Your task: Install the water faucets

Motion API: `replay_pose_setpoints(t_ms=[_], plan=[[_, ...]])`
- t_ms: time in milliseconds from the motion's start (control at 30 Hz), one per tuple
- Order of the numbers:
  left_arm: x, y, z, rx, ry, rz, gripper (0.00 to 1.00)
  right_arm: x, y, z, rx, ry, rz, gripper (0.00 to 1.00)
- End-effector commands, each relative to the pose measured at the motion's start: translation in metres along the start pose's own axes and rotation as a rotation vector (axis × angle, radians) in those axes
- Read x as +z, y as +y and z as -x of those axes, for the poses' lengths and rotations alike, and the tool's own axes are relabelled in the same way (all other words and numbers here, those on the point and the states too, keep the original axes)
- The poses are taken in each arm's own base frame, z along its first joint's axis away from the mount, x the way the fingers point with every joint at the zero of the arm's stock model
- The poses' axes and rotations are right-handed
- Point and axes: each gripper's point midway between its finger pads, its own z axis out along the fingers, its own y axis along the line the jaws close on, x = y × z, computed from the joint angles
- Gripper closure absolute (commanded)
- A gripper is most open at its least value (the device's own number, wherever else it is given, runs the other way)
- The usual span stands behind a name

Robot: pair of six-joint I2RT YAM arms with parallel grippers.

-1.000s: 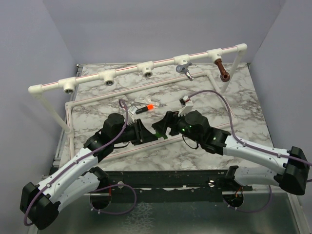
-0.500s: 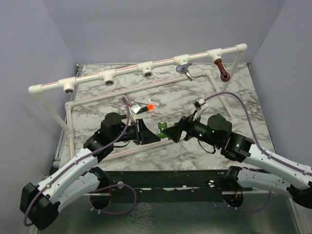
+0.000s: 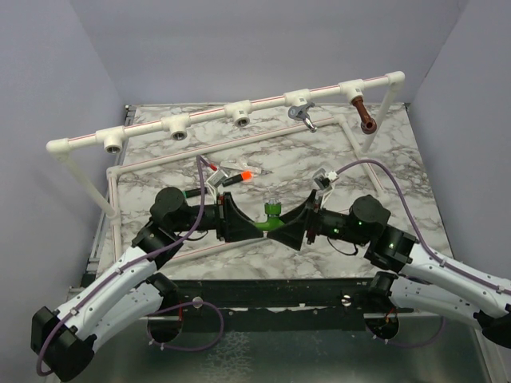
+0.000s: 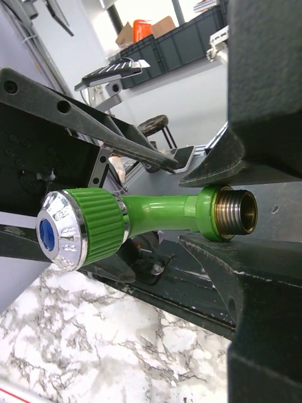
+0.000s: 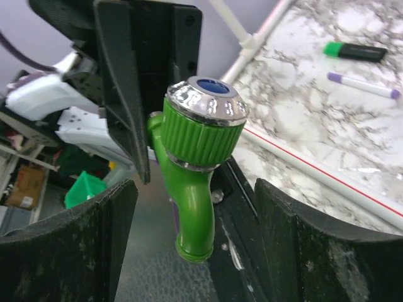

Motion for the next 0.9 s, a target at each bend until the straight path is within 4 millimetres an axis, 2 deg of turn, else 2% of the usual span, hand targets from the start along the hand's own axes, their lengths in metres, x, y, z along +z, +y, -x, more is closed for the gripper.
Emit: replay_pose_setpoints(t_ms=[0,333,667,867], plan=[[-0.004,-0.03,0.004,0.087,0.019,-0.106,1.0,-0.006,0.035,0.016,0.01,-0.066,0.178,0.21],[-0.005,-0.036,0.005,0.106,0.006,-0.129,1.0,-0.004,0.041,0.018,0.024,-0.077,0.214,0.39],[-0.007,-0.043,0.01,0.127,-0.019,-0.143,1.0,-0.003,0.036,0.011,0.037,-0.059,0.205,0.49],[-0.008,-0.046,0.011,0.135,-0.023,-0.149,1.0,-0.003,0.036,0.012,0.032,-0.064,0.205,0.64]])
